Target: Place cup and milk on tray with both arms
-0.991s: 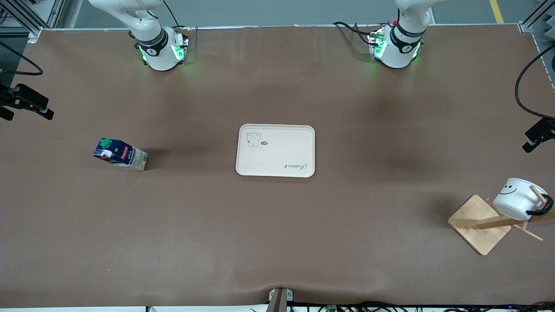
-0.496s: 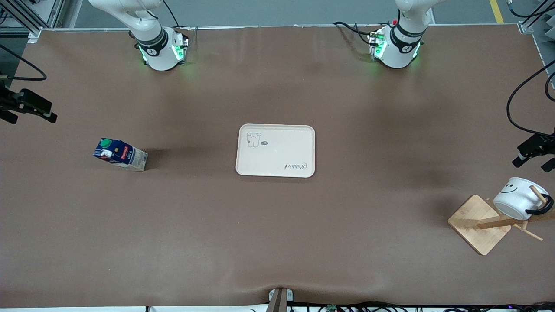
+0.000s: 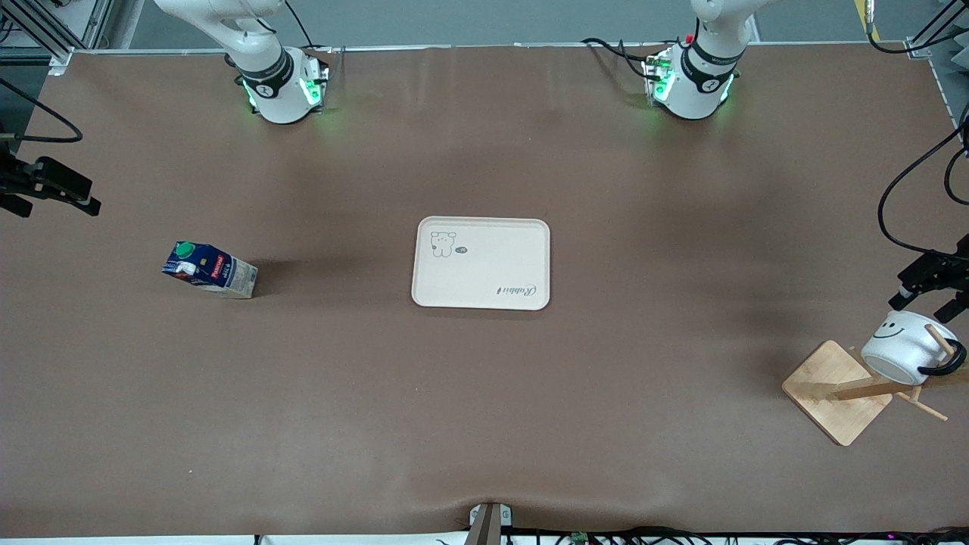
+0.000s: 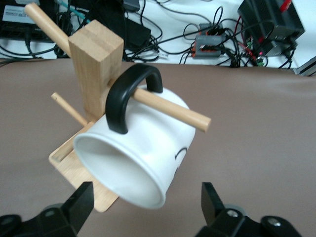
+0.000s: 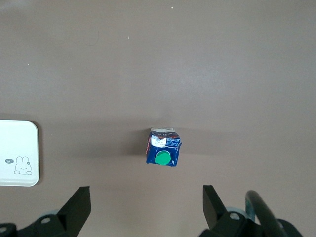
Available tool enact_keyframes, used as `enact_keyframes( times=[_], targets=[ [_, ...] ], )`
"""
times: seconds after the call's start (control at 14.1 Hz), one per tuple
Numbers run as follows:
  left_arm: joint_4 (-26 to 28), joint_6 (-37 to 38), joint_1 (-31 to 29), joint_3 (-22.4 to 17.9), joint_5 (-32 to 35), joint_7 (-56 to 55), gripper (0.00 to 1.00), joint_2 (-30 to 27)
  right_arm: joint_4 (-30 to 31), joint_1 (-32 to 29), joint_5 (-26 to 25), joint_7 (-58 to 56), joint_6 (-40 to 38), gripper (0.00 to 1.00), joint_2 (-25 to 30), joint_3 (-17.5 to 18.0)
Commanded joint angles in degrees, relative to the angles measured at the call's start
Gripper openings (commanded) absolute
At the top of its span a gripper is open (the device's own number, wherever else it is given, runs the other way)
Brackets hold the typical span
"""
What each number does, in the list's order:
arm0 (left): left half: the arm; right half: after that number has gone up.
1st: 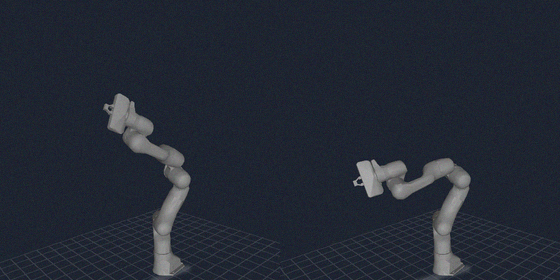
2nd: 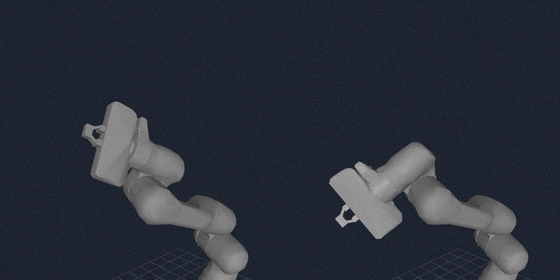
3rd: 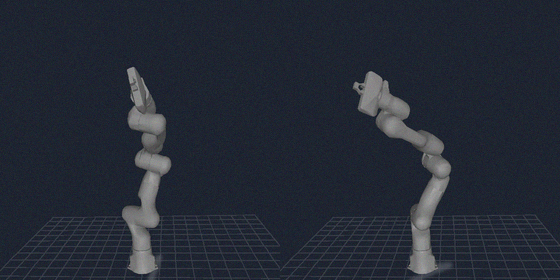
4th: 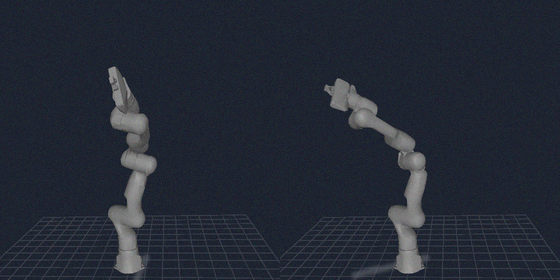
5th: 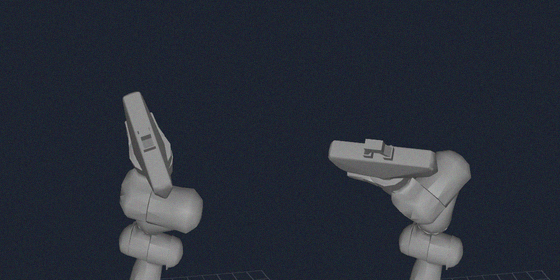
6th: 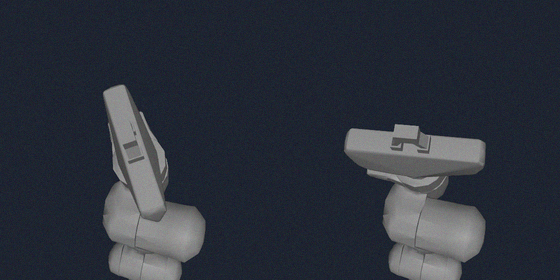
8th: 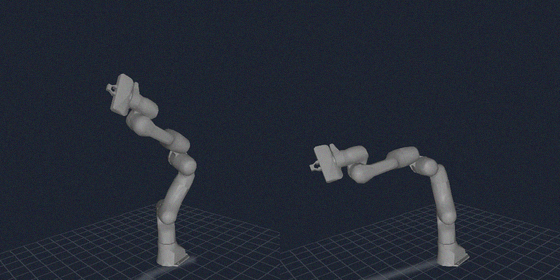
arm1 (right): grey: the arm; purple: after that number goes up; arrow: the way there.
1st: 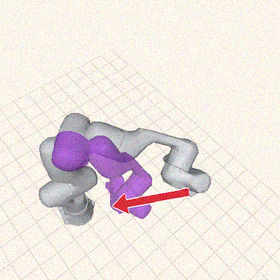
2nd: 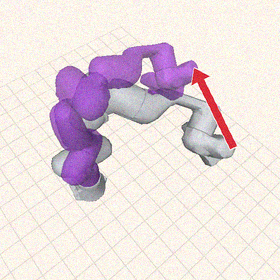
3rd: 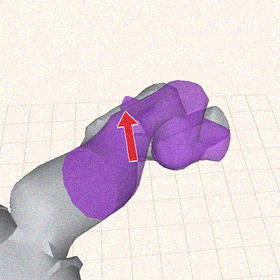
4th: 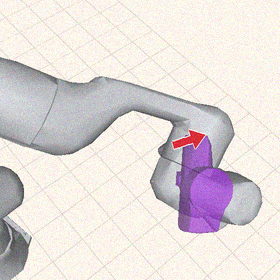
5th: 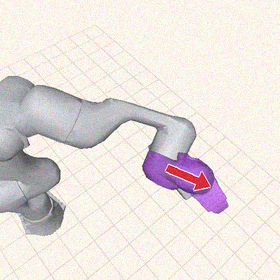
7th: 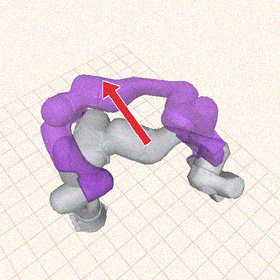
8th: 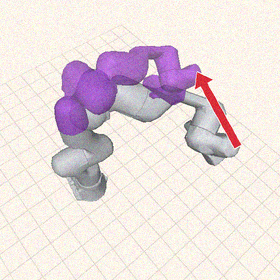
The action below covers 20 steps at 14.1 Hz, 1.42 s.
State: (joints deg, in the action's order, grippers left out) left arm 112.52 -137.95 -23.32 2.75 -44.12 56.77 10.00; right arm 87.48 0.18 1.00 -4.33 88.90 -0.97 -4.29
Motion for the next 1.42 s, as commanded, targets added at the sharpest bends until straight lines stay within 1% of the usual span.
enact_keyframes(
  times=[0.0, 0.14, 0.28, 0.42, 0.57, 0.64, 0.71, 0.78, 0.85, 0.92, 1.06, 1.35],
  targets=[
    [-1.6, -0.56, -0.14, 0.24, -3.16, 3.42, 0.8, 1.59, -0.99, -0.53, -0.03, -0.59, -0.13, 1.0, -0.87, 0.43],
    [-3.0, -0.56, -0.06, 0.24, -3.16, 4.39, 0.6, 2.82, -0.9, -0.53, -0.03, -0.59, -0.05, 1.0, -1.05, 0.43],
    [-3.53, -0.56, 0.12, 0.33, -3.08, 4.57, 0.52, 3.18, -0.99, -0.36, -0.03, -0.59, 0.04, 1.0, -1.05, 0.43],
    [-4.14, -0.56, 0.38, 0.33, -2.99, 4.57, 0.41, 3.62, -1.08, -0.27, 0.05, -0.59, 0.31, 1.0, -2.36, 0.43],
    [-4.5, -0.56, 0.56, 0.59, -2.9, 4.57, 0.25, 3.62, -0.99, -0.27, -0.03, -0.59, 0.39, 1.0, -2.63, 0.43],
    [-4.76, -0.56, 0.64, 0.77, -2.9, 4.57, 0.21, 3.53, -0.99, -0.27, -0.03, -0.59, 0.39, 1.0, -2.63, 0.43],
    [-5.02, -0.56, 0.73, 0.77, -2.73, 4.57, 0.19, 3.62, -0.99, -0.27, 0.05, -0.59, 0.66, 1.0, -3.33, 0.43],
    [-5.11, -0.56, 0.73, 0.85, -2.72, 4.57, 0.14, 3.62, -0.99, -0.18, 0.06, -0.59, 0.92, 1.0, -3.94, 0.43],
    [-5.11, -0.56, 0.82, 0.86, -2.72, 4.57, 0.05, 3.62, -1.08, -0.27, 0.14, -0.59, 1.27, 1.0, -4.04, 0.51],
    [-5.11, -0.56, 1.0, 0.86, -2.72, 4.57, 0.0, 3.62, -0.99, -0.27, 0.06, -0.59, 1.45, 1.0, -4.21, 0.51],
    [-5.2, -0.56, 1.61, 0.86, -2.9, 4.49, 0.0, 3.62, -0.99, -0.18, 0.14, -0.5, 1.45, 1.0, -5.27, 0.51],
    [-5.03, -0.47, 2.4, 0.94, -2.81, 4.49, 0.0, 3.18, -0.9, -0.09, 0.14, -0.41, 1.62, 1.0, -5.53, 0.6]
  ],
)
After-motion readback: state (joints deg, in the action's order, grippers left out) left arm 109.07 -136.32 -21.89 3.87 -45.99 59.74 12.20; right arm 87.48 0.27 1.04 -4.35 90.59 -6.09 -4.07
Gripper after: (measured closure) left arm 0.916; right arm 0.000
